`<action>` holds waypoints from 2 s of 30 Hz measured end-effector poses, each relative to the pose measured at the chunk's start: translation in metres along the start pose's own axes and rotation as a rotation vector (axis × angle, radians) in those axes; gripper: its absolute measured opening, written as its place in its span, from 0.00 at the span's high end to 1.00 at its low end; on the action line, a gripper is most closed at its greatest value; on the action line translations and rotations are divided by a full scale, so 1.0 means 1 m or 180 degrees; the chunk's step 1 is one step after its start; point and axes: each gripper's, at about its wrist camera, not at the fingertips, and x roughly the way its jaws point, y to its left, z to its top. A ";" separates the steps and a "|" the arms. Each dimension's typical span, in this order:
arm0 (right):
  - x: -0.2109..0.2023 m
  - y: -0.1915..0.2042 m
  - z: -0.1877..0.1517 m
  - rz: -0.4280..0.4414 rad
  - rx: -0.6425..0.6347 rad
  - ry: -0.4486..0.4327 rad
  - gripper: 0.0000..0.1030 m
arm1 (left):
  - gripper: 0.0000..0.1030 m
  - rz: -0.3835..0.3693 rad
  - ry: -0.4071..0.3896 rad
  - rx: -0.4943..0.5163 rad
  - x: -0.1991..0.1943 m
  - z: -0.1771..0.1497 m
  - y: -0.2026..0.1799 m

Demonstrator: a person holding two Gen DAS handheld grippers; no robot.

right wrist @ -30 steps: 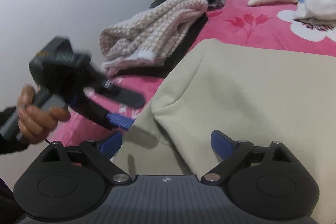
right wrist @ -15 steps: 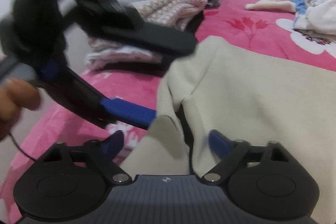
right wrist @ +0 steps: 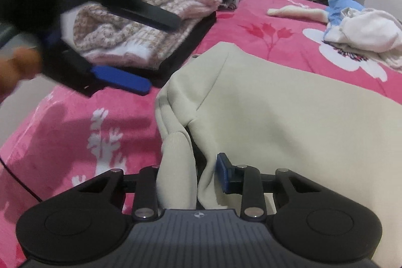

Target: Fold clothes

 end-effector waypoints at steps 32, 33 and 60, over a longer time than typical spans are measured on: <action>-0.101 -0.077 -0.002 0.0034 0.1422 -0.0986 0.84 | 0.86 0.0029 -0.0589 0.0711 0.045 -0.002 -0.149; -0.108 -0.082 -0.004 -0.0009 0.1478 -0.1041 0.84 | 0.86 0.0004 -0.0570 0.0775 0.049 -0.004 -0.157; -0.171 -0.280 -0.151 -0.0268 0.3707 -0.1671 0.86 | 0.79 0.0126 0.0651 0.2075 0.276 -0.086 -0.312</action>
